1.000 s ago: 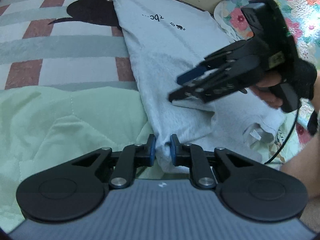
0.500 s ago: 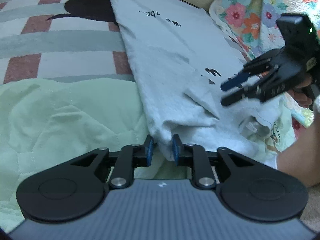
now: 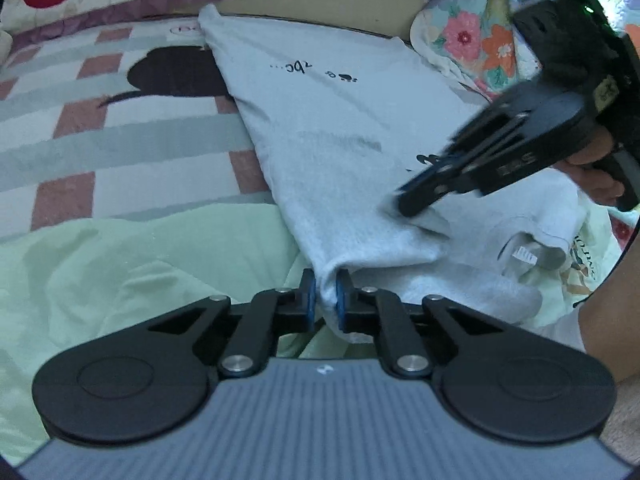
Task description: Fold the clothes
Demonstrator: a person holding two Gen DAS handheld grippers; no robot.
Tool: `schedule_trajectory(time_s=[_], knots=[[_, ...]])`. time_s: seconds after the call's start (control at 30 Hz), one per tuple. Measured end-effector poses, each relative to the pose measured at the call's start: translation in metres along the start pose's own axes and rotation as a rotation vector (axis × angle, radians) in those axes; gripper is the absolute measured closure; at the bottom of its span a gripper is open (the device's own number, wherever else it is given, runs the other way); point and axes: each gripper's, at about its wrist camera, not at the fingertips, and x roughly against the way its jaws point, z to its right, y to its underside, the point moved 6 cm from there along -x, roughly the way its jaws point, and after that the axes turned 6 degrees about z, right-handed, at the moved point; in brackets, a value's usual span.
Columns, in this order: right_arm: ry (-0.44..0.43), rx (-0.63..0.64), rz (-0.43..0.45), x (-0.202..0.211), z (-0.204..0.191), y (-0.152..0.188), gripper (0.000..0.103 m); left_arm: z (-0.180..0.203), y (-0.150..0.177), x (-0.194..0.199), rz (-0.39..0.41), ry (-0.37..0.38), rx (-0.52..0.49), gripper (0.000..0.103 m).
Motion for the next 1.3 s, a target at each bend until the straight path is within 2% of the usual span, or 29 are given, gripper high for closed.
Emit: schedule_trajectory(time_s=[0.2, 0.3, 0.43, 0.53, 0.63, 0.73, 0.8, 0.9, 0.93, 1.07, 1.17, 1.23, 1.3], knots=[[-0.005, -0.333, -0.020, 0.023, 0.036, 0.058, 0.098, -0.002, 0.006, 0.002, -0.037, -0.026, 0.010, 0.094], [-0.001, -0.409, -0.047, 0.021, 0.043, 0.079, 0.098, -0.003, 0.008, -0.002, -0.053, -0.028, 0.017, 0.094], [0.073, -0.351, -0.072, 0.022, 0.048, 0.078, 0.096, -0.005, 0.010, -0.005, -0.068, -0.027, 0.033, 0.094], [0.109, -0.367, -0.002, 0.032, 0.060, 0.062, 0.088, -0.007, 0.011, -0.005, -0.064, -0.025, 0.051, 0.094], [0.148, -0.334, 0.054, 0.035, 0.069, 0.044, 0.081, -0.005, 0.006, 0.003, 0.001, -0.054, 0.053, 0.096], [0.149, -0.235, 0.096, 0.024, 0.069, 0.017, 0.080, 0.001, 0.004, 0.011, 0.039, -0.077, 0.027, 0.096], [0.137, -0.137, 0.126, 0.013, 0.068, -0.007, 0.074, 0.003, 0.006, 0.012, 0.039, -0.086, 0.027, 0.096], [0.104, 0.031, 0.177, -0.010, 0.063, -0.047, 0.065, 0.001, 0.009, 0.008, 0.020, -0.097, 0.041, 0.096], [0.091, 0.063, 0.189, -0.020, 0.063, -0.059, 0.065, 0.001, 0.010, 0.007, 0.018, -0.100, 0.040, 0.096], [0.012, 0.101, 0.161, -0.064, 0.077, -0.098, 0.064, 0.000, 0.009, 0.008, 0.021, -0.107, 0.048, 0.096], [-0.057, 0.092, 0.110, -0.082, 0.083, -0.104, 0.064, 0.000, 0.012, 0.007, 0.015, -0.115, 0.056, 0.096], [-0.121, 0.093, 0.117, -0.088, 0.081, -0.101, 0.061, 0.001, 0.013, 0.006, 0.009, -0.117, 0.059, 0.096], [-0.186, 0.105, 0.131, -0.090, 0.077, -0.097, 0.062, 0.001, 0.014, 0.005, 0.004, -0.116, 0.062, 0.096]])
